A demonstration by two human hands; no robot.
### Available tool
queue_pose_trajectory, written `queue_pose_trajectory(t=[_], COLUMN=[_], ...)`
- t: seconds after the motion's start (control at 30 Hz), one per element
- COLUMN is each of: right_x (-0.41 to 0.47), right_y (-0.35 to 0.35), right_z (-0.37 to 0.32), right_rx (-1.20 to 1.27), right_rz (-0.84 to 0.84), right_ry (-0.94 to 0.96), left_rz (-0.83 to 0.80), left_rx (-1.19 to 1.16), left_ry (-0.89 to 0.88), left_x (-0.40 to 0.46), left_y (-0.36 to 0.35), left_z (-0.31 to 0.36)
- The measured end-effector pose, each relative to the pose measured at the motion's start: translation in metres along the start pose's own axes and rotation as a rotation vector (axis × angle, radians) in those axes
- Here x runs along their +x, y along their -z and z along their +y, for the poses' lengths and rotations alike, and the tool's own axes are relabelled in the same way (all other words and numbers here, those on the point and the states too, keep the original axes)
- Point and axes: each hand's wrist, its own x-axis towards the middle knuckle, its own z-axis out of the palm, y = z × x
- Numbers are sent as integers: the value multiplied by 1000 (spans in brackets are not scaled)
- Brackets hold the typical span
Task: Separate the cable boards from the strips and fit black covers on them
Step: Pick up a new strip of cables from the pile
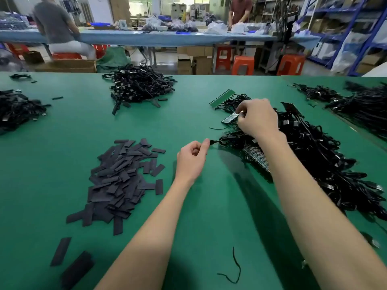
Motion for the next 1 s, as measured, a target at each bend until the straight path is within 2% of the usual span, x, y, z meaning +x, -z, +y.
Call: queue_pose_trajectory(t=[0.07,0.13,0.23,0.4,0.57,0.73,1.0], right_x=[12,22,24,26,28,21,18], right_y=[6,15,24,33,29,13,-1], right_z=[0,4,17,29,40,45,51], right_rx=[-237,-399,-430,-386,-282,-258,-155], right_rz=[-77,-243,-378,-373,-256,-194,-4], right_ry=[-28,-105,-155,-192,-256,-208,-182], left_rz=[9,14,16,-13,-32,-12,-31], left_rx=[18,7,-23,-4,5,23,32], left_ry=[5,18,30,47,33,11,8], left_x=[-1,-3,-4,-7,-8,-5,-2], left_y=[0,0,1,1,2,3,-3], left_z=[3,3,6,9,10,3,-3])
